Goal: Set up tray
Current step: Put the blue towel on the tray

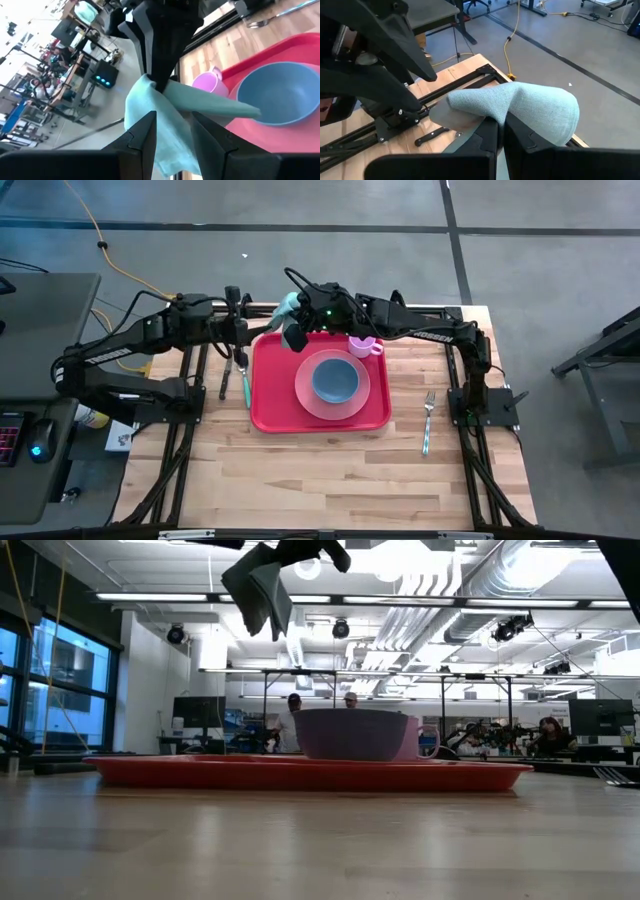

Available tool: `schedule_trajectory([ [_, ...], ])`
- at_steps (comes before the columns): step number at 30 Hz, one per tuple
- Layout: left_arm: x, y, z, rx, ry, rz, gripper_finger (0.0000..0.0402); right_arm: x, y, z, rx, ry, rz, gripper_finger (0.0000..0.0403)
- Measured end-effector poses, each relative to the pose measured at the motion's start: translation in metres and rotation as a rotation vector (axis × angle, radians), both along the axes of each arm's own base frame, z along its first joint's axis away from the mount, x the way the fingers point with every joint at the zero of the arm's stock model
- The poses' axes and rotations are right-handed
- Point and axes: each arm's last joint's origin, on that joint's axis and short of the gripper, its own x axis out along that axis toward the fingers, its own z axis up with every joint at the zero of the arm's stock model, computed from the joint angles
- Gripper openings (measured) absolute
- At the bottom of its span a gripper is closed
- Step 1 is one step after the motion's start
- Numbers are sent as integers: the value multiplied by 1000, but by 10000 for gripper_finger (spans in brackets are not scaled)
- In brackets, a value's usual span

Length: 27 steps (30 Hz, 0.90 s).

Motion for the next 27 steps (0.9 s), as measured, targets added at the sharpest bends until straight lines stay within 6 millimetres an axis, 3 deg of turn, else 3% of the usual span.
schedule_trajectory([
  [7,11,3,-4,-7,14,4,159,0,0,0,2,-1,4,0],
  [20,17,10,-4,55,10,171,332,0,1,0,10,-1,21,0],
  [27,23,11,-6,36,-4,139,346,0,1,0,9,-1,21,0],
])
